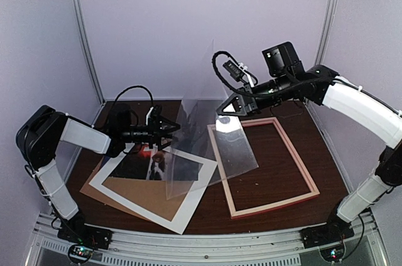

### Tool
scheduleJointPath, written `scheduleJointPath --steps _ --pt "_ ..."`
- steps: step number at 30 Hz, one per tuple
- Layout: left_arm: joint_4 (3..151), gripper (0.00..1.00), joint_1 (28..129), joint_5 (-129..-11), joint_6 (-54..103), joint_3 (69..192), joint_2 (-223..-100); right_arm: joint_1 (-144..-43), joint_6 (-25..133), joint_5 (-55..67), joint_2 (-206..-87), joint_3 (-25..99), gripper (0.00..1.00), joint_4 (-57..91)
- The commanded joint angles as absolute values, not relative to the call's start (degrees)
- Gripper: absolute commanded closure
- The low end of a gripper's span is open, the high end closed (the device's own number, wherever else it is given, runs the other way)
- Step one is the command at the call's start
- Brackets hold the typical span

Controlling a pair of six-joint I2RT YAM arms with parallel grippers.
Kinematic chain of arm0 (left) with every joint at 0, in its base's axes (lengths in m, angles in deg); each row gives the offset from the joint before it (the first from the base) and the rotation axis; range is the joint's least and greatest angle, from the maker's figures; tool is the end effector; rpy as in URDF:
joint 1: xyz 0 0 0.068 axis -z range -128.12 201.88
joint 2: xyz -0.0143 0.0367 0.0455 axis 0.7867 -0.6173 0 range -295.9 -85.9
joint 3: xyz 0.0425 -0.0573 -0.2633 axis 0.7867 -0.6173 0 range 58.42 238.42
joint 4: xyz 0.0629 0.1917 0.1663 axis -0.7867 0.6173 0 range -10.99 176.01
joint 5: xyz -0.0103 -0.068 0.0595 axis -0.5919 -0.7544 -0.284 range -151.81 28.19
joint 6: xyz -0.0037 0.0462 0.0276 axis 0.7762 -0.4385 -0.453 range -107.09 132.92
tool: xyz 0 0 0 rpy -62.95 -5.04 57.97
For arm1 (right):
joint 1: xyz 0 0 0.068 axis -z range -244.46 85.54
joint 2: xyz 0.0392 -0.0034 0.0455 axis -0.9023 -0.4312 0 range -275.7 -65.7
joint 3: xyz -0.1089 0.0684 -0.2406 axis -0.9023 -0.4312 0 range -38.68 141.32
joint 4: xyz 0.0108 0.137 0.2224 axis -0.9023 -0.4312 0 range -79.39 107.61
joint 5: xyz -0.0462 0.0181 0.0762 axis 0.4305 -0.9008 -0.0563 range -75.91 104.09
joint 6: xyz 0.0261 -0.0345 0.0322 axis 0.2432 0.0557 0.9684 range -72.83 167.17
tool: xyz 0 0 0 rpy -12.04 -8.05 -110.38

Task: Put the photo into the frame
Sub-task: Pass from the right arm to the left

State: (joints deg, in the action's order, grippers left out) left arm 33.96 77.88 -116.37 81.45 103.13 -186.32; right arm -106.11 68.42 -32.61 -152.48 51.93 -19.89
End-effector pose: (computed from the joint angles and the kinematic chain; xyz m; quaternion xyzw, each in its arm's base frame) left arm 0.3005 -0.1788 0.1870 0.0246 0.7436 -0.6562 0.1259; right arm 0.2274 0.2371 0.3987 -0.3275 0.7634 0.5242 0.1874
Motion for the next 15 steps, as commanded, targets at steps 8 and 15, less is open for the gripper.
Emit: scheduleJointPath --steps 8,15 --pt "31.5 0.13 78.2 -117.8 81.2 105.5 -184.6 -101.9 66.7 -25.1 -151.3 49.8 1.0 -26.9" --pt "34.8 0.16 78.2 -116.9 79.1 105.2 -182.3 -100.1 67.8 -22.5 -151.9 47.6 1.0 -27.5"
